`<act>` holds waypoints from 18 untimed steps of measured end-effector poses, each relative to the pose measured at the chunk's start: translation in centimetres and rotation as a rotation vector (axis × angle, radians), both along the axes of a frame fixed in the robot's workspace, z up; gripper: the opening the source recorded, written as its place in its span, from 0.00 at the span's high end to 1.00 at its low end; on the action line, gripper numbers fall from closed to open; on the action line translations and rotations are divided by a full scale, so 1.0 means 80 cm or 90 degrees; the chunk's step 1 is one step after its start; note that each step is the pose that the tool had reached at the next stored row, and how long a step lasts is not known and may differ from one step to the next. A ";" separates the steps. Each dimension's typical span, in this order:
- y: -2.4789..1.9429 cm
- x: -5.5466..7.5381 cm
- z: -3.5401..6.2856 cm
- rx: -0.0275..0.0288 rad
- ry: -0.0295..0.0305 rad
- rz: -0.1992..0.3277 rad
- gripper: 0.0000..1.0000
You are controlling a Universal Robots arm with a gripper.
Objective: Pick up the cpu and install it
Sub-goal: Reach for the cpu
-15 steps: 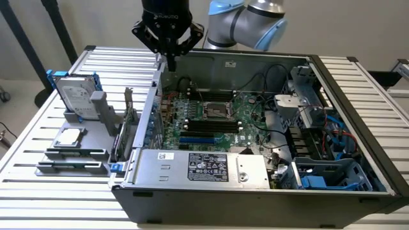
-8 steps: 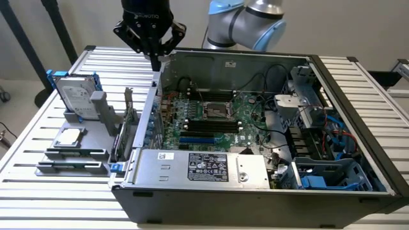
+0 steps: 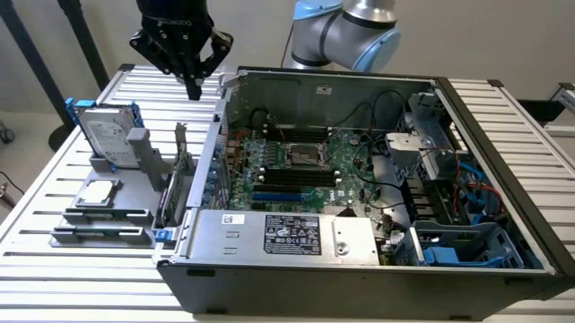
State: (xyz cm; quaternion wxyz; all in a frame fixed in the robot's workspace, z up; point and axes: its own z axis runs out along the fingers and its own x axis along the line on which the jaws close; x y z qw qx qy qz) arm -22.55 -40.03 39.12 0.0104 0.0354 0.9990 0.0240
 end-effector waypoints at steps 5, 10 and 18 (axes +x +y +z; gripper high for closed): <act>-0.0005 -0.028 -0.002 0.0000 0.0000 0.000 0.89; -0.0011 -0.057 -0.004 0.0000 0.0000 0.000 0.89; -0.0018 -0.102 -0.012 0.0000 0.0000 0.000 0.89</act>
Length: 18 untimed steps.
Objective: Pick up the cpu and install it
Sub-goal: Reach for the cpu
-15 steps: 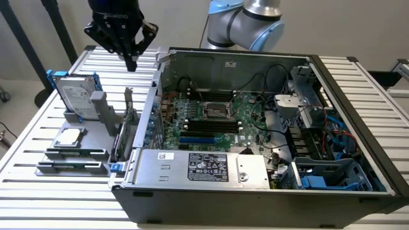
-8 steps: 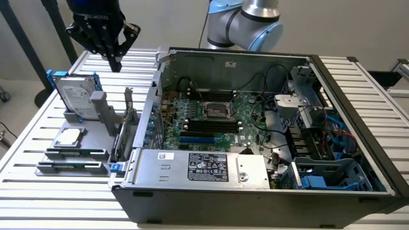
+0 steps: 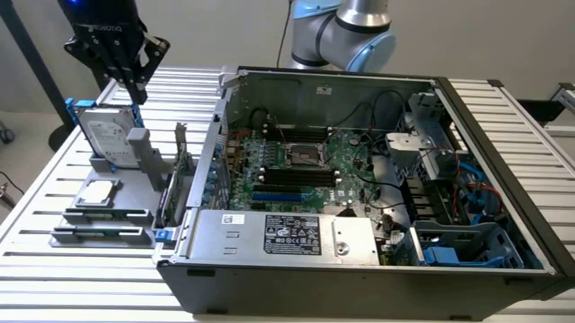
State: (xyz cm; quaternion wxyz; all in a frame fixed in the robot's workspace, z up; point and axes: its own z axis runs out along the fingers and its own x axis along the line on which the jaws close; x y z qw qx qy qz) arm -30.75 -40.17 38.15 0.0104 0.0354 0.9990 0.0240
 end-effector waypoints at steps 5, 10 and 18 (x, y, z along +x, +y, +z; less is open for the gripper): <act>-0.0003 -0.028 -0.009 -0.0002 0.0000 0.000 0.89; -0.0005 -0.057 -0.019 -0.0007 0.0001 0.000 0.89; -0.0005 -0.102 -0.032 -0.0044 0.0000 0.000 0.89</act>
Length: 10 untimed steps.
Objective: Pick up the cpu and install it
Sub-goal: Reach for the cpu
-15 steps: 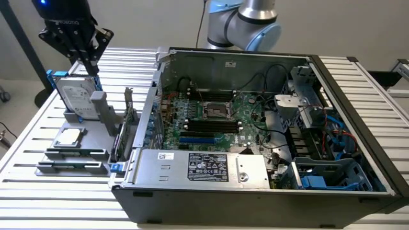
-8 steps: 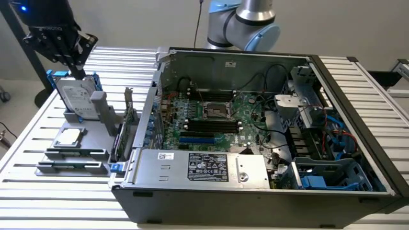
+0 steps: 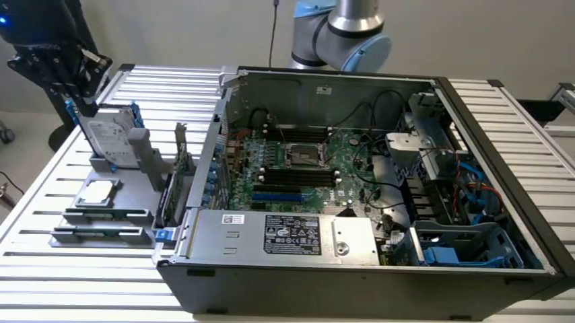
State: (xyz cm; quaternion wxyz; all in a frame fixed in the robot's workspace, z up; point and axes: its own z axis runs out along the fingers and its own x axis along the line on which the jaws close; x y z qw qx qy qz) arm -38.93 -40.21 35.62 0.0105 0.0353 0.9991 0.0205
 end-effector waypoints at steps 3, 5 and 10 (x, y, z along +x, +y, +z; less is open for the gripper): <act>0.0000 -0.017 -0.003 -0.0027 0.0000 0.000 0.89; 0.0001 -0.029 -0.005 -0.0048 0.0001 0.000 0.89; 0.0012 -0.047 -0.008 -0.0083 0.0010 0.003 0.89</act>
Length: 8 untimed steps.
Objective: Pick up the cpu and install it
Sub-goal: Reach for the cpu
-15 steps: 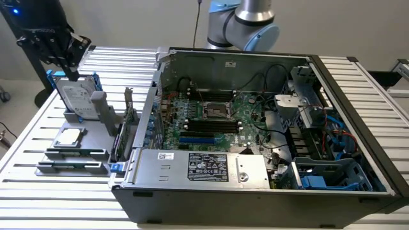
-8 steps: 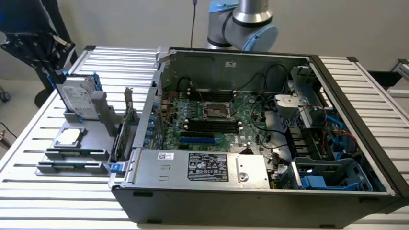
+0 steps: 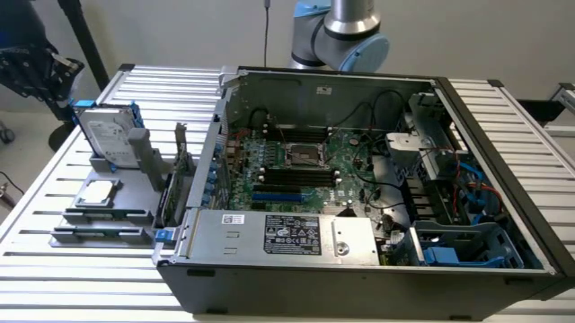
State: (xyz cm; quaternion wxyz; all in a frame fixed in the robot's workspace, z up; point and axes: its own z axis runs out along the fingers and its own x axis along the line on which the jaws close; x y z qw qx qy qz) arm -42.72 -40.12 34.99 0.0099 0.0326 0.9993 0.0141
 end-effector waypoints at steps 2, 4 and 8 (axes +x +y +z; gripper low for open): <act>0.0004 0.000 0.000 -0.0003 0.0002 0.004 0.89; 0.0004 0.000 0.000 -0.0003 0.0002 0.005 0.89; 0.0004 0.000 0.000 -0.0003 0.0003 0.005 0.89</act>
